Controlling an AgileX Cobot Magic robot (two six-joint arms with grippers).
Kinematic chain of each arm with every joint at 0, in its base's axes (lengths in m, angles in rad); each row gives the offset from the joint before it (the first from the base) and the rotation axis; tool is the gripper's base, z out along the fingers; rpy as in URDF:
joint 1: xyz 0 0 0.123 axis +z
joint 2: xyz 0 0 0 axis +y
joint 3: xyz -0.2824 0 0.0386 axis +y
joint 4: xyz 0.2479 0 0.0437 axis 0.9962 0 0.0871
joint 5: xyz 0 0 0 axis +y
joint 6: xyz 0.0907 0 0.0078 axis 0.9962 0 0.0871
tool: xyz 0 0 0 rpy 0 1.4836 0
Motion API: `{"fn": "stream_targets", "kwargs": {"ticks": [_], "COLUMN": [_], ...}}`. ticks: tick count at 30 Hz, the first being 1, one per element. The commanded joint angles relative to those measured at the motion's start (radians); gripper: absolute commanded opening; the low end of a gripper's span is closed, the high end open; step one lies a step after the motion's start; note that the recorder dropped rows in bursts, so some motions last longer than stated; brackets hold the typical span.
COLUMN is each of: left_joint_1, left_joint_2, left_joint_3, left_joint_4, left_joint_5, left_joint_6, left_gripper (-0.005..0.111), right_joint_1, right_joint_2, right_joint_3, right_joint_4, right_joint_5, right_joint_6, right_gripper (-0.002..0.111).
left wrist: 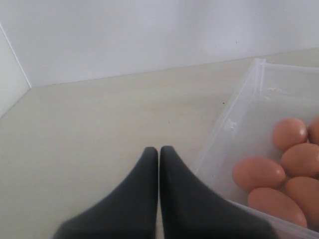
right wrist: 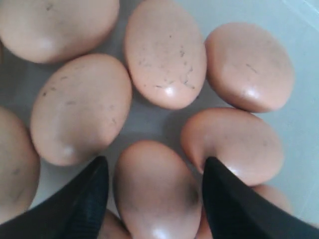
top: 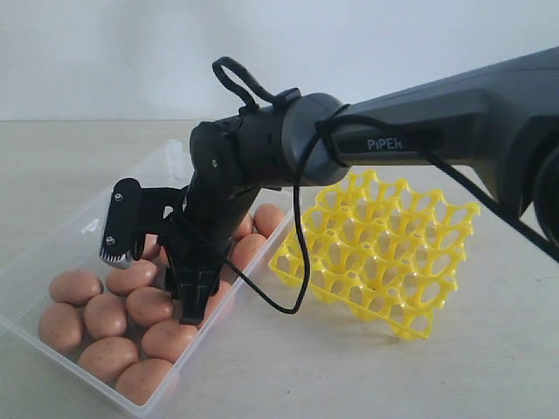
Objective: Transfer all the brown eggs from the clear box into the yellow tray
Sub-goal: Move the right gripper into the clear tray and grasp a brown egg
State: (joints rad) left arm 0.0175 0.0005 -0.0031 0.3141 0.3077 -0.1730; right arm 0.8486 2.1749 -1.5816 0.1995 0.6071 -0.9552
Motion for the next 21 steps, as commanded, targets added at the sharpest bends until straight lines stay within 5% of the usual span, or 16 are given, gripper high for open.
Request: {"fn": "stream_targets", "kwargs": {"ticks": [1, 9, 12, 15, 18, 21], "left_joint_1": [-0.004, -0.004, -0.004, -0.004, -0.004, -0.004], "left_joint_2": [-0.001, -0.001, -0.001, -0.001, -0.001, -0.001], "left_joint_3": [0.003, 0.003, 0.003, 0.003, 0.003, 0.003], "left_joint_4": [-0.002, -0.002, -0.002, -0.002, -0.002, -0.002], "left_joint_5": [-0.01, -0.01, -0.01, -0.01, -0.01, -0.01], "left_joint_6": [-0.007, -0.007, -0.007, -0.007, -0.007, -0.007], "left_gripper": [0.001, 0.001, 0.001, 0.001, 0.001, 0.001], "right_joint_1": [-0.001, -0.001, -0.001, -0.001, -0.001, -0.003], "right_joint_2": [0.022, 0.034, 0.034, 0.034, 0.02, -0.043], "right_joint_3": [-0.004, -0.004, -0.004, -0.004, -0.004, -0.004], "right_joint_4": [-0.017, -0.072, -0.103, -0.103, -0.097, -0.085], "right_joint_5": [-0.059, -0.079, -0.077, -0.134, -0.24, -0.316], "right_joint_6": [0.009, 0.125, 0.143, 0.145, 0.18, 0.428], "right_gripper": [0.055, 0.049, 0.035, 0.0, 0.0, 0.0]}}
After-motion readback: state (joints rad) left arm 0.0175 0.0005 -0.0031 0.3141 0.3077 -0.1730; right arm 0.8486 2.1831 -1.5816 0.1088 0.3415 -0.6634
